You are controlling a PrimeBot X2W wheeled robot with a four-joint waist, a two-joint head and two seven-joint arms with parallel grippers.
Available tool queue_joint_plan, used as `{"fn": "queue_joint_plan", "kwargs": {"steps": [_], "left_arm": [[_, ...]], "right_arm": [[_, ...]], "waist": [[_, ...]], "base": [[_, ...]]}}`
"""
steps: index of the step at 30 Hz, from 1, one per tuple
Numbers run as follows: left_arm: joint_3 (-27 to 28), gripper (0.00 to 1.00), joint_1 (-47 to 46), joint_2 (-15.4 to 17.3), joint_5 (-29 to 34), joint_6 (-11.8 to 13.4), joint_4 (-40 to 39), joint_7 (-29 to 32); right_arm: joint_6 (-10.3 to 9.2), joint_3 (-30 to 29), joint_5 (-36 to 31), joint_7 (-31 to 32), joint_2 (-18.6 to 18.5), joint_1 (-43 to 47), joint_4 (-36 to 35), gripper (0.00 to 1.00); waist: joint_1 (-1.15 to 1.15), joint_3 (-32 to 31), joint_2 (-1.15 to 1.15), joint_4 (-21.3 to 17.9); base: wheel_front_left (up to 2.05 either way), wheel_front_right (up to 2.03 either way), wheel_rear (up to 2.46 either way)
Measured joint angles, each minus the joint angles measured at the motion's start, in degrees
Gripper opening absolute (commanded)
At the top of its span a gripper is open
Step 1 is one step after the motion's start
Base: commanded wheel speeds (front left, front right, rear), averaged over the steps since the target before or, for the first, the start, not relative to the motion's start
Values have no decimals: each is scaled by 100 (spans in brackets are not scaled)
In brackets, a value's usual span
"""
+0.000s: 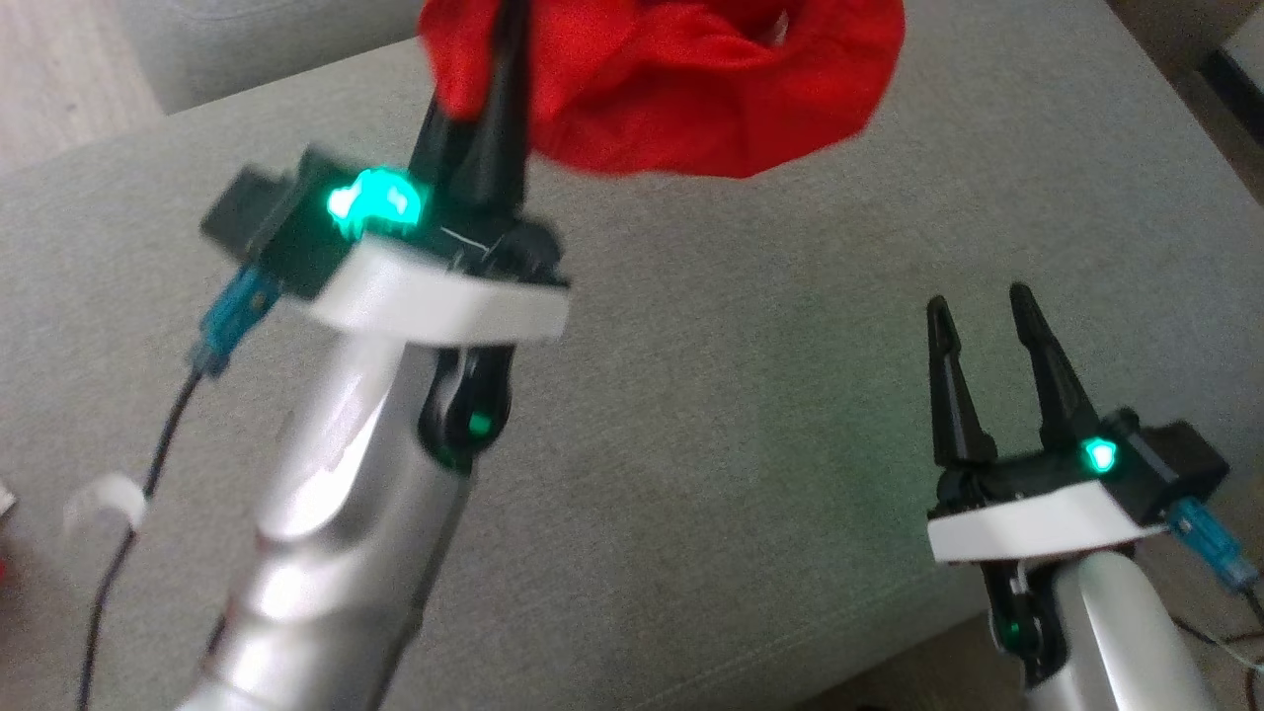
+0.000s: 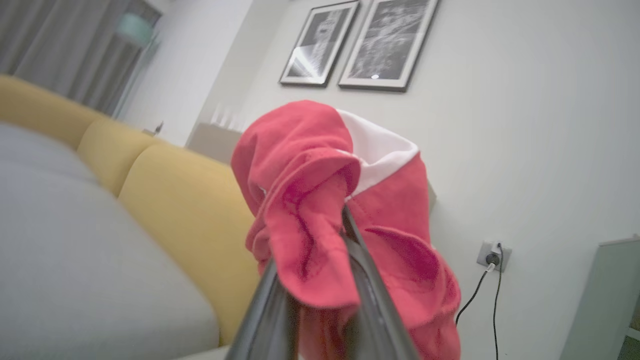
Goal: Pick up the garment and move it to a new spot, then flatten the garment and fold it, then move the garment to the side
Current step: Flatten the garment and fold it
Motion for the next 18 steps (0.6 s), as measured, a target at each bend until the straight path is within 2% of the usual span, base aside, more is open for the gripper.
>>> {"fn": "queue_joint_plan", "kwargs": {"steps": [1, 2, 3, 4, 7, 10, 13, 16, 18], "left_arm": [[60, 0, 180, -1, -165, 0, 131, -1], [78, 5, 398, 3, -330, 0, 337, 0], [75, 38, 662, 7, -505, 0, 588, 7], [62, 100, 960, 8, -623, 0, 867, 32], [32, 100, 1734, 66, -679, 1, 1670, 91], [76, 100, 2082, 188, -448, 70, 2033, 49], [559, 100, 2159, 208, -182, 325, 1736, 48], [949, 100, 2232, 253, 400, 660, 1266, 36], [1065, 100, 2321, 258, 541, 669, 1091, 31]], "right_arm": [[0, -32, -29, 0, 9, 68, -12, 100], [0, -51, -49, 0, 13, 125, -18, 100], [0, -76, -52, 0, 27, 169, -25, 100], [0, -101, -52, 0, 40, 218, -54, 100], [0, -178, -53, 0, 56, 330, -86, 100], [0, -194, -54, 0, 69, 377, -86, 100], [0, -237, -99, 0, 78, 381, -122, 100], [0, -264, -164, 0, 78, 396, -143, 100], [0, -263, -190, 0, 78, 408, -136, 100]], "waist": [[0, -18, 0, 39], [0, -33, 0, 78], [1, -47, 0, 121], [0, -58, 0, 168], [0, -79, 0, 320], [0, -88, 0, 432], [1, -105, 0, 515], [0, -139, 0, 586], [0, -160, 0, 610]], "base": [[0, 0, 0], [0, 0, 0], [0, 0, 0], [0, 0, 0], [0, 0, 0], [0, 0, 0], [0, 0, 0], [0, 0, 0], [0, 0, 0]]}}
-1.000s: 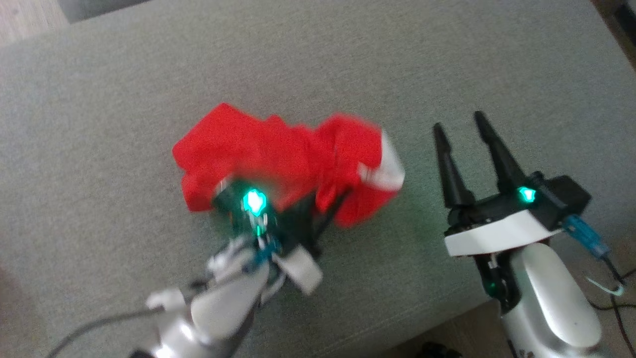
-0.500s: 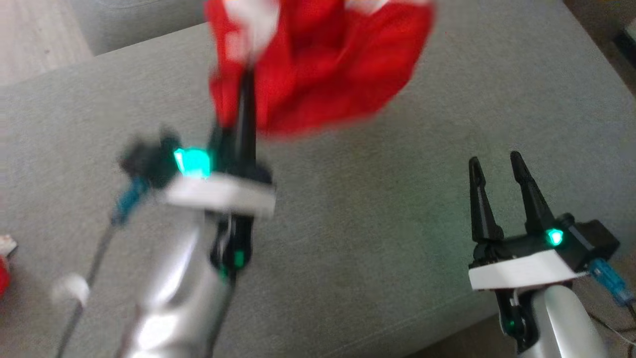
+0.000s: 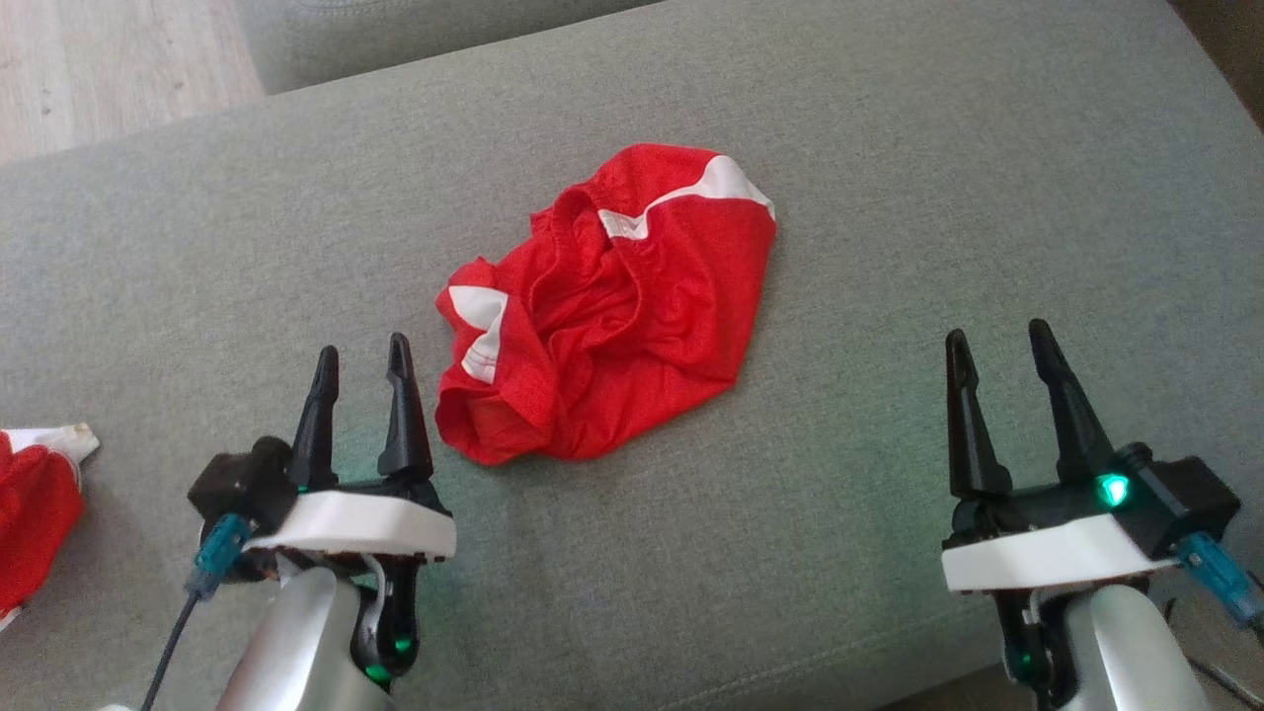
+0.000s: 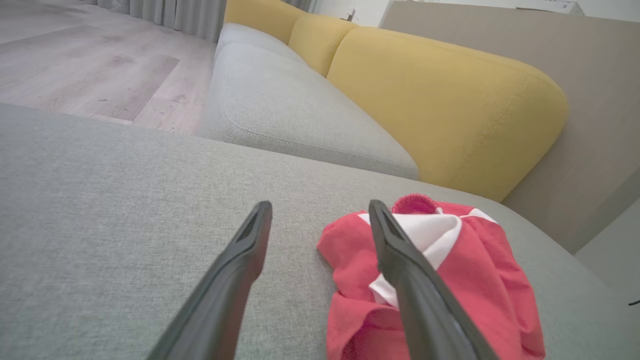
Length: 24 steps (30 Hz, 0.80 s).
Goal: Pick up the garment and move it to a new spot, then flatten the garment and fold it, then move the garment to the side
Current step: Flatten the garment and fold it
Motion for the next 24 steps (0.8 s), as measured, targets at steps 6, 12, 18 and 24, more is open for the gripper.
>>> {"fn": "queue_joint_plan", "kwargs": {"steps": [6, 12, 18, 24], "left_arm": [[-127, 100, -361, -38, -509, -459, -248, 683], [-152, 100, -1684, -81, -1539, -557, -749, 2328], [-450, 100, -2097, -18, -2309, -137, -615, 4593], [-460, 100, -2157, 405, -2420, 304, -531, 5494]], "right_arm": [[0, 55, -54, 0, 1, 33, 35, 100], [0, 69, -1, 0, 1, 31, 34, 100], [0, 133, 113, 0, 2, 1, 26, 100], [0, 207, 281, 0, 5, -288, -43, 100]], "waist": [[0, 11, 0, -24], [0, 108, 0, -138], [1, 248, 0, -329], [1, 423, 0, -694]], "base": [[0, 0, 0], [0, 0, 0], [0, 0, 0], [0, 0, 0]]}}
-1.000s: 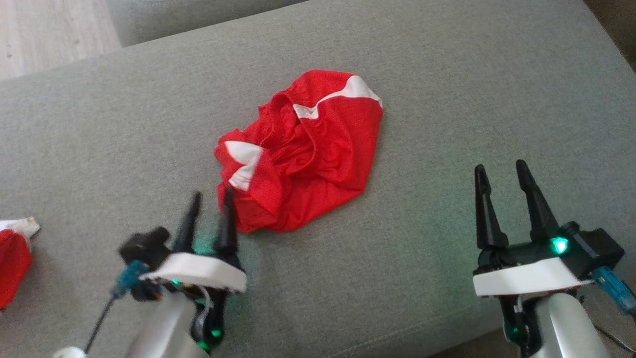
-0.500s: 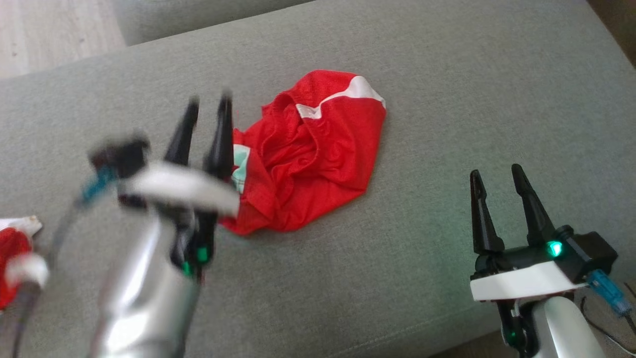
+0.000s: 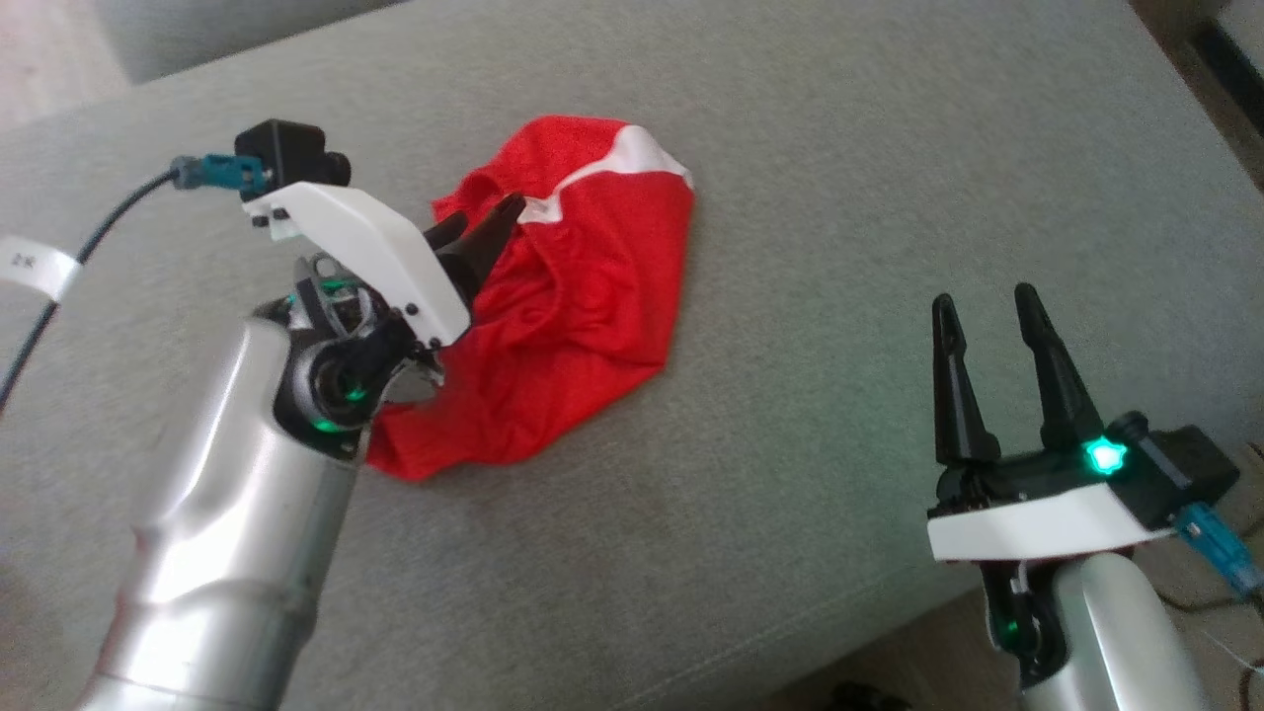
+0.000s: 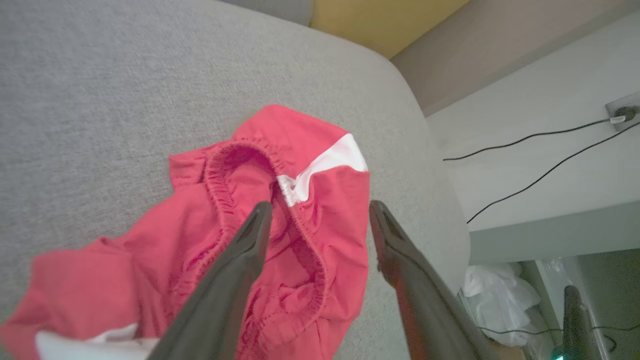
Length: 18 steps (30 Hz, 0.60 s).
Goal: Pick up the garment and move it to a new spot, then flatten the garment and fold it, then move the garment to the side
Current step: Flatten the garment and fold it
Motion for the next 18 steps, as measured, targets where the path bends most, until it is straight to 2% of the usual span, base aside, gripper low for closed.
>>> {"fn": "queue_joint_plan", "kwargs": {"steps": [11, 18], "left_arm": [[-194, 100, -45, 311, 352, -1, 165, 77], [-207, 100, -306, 321, 453, -30, 353, -126]], "right_arm": [[0, 91, 229, 0, 1, -75, -20, 100], [0, 93, 229, 0, 2, -209, -33, 100]], "waist": [[1, 395, 0, -438], [0, 589, 0, -587]], "base": [[0, 0, 0], [0, 0, 0]]}}
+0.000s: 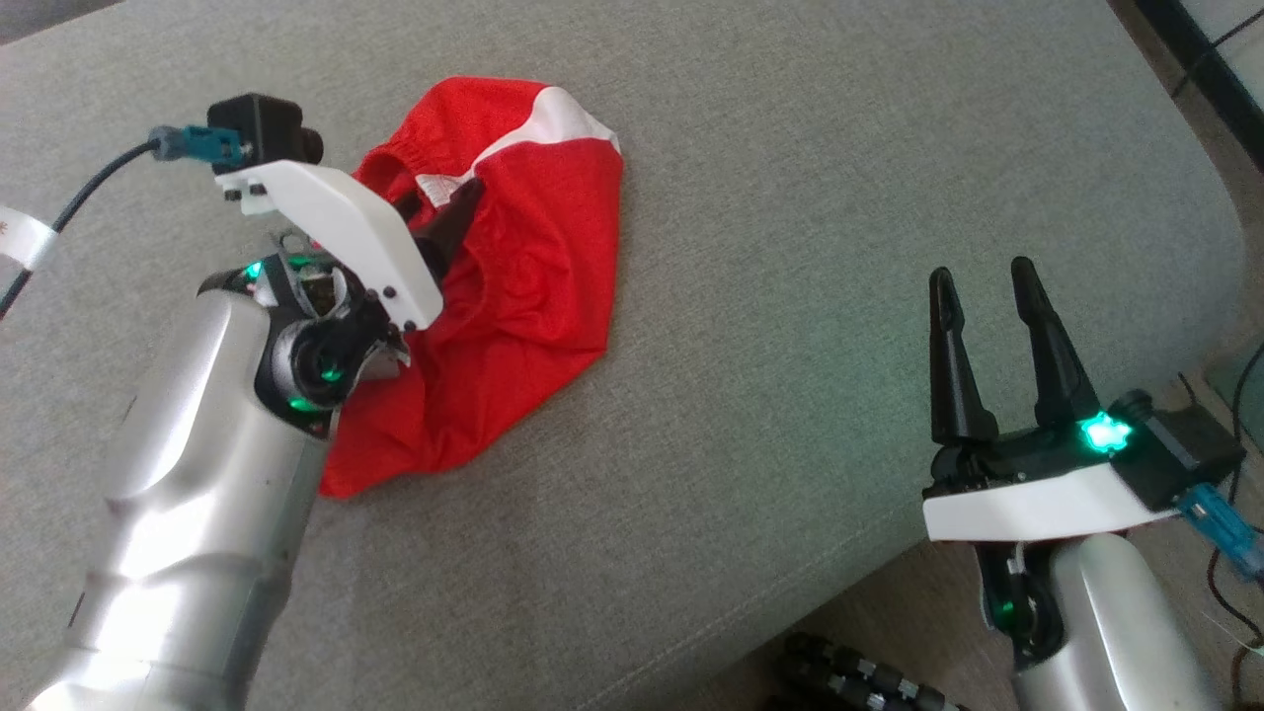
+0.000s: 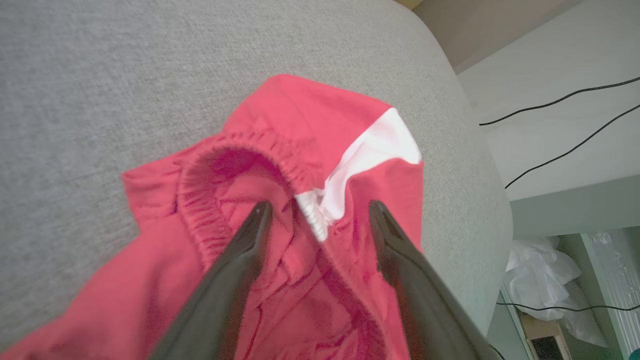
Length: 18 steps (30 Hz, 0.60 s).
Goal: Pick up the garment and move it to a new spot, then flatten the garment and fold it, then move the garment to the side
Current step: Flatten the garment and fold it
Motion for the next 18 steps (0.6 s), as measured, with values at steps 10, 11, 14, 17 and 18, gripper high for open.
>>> {"fn": "queue_joint_plan", "kwargs": {"steps": [10, 11, 14, 17, 18], "left_arm": [[-123, 0, -226, -67, -3, -315, 257, -98], [-153, 0, -269, -100, -3, -377, 274, -109], [-179, 0, -449, -303, -71, -524, 280, -163], [-232, 0, -744, -563, -220, -683, 162, -223], [-236, 0, -871, -635, -294, -716, 105, -249]], "right_arm": [[0, 32, -1, 0, 1, 0, 1, 100], [0, 33, -1, 0, 1, 0, 1, 100], [0, 38, -2, 0, 1, 1, 5, 100], [0, 31, -38, 0, 1, 3, 24, 100], [0, 25, -75, 0, 1, 5, 29, 100]], "waist": [[0, -10, 0, -12], [0, -26, 0, -2], [0, -102, 0, 43], [0, -229, 0, 104], [0, -284, 0, 126]], "base": [[0, 0, 0], [0, 0, 0], [0, 0, 0], [0, 0, 0], [0, 0, 0]]}}
